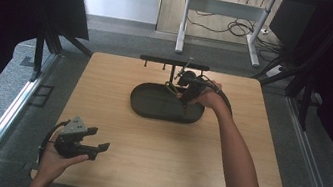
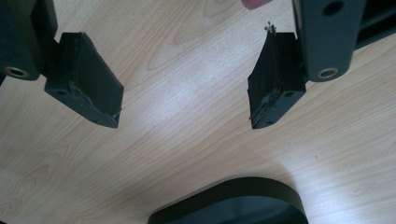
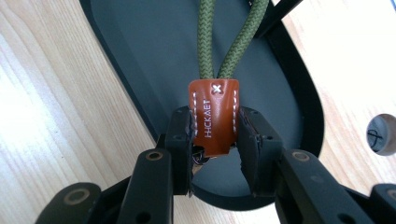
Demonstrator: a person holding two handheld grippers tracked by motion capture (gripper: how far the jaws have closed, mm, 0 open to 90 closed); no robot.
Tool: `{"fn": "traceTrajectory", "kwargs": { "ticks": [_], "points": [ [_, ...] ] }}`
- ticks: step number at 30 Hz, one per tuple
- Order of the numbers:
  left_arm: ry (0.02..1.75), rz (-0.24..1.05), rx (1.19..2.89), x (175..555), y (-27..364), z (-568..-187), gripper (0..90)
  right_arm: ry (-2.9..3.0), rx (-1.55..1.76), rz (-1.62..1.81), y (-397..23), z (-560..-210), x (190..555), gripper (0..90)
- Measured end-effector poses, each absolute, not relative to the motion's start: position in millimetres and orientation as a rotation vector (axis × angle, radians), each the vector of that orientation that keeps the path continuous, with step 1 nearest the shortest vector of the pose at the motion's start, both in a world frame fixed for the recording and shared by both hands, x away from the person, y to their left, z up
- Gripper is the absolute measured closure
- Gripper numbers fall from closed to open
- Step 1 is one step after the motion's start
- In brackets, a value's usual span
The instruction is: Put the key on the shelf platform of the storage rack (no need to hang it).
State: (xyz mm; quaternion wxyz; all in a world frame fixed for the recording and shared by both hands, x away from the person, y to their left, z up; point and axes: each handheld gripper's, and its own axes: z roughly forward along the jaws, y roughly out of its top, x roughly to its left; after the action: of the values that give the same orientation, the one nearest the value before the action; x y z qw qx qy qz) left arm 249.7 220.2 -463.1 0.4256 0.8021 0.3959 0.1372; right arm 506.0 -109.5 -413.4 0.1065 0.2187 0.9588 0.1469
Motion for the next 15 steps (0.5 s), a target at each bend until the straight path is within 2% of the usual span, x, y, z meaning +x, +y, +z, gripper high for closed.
{"fn": "traceTrajectory", "kwargs": {
  "ticks": [15],
  "points": [
    [0.991,0.343,2.007,250,220,-463,27.0,2.852,0.631,0.401,-102,-442,506,66.5]
  ]
}}
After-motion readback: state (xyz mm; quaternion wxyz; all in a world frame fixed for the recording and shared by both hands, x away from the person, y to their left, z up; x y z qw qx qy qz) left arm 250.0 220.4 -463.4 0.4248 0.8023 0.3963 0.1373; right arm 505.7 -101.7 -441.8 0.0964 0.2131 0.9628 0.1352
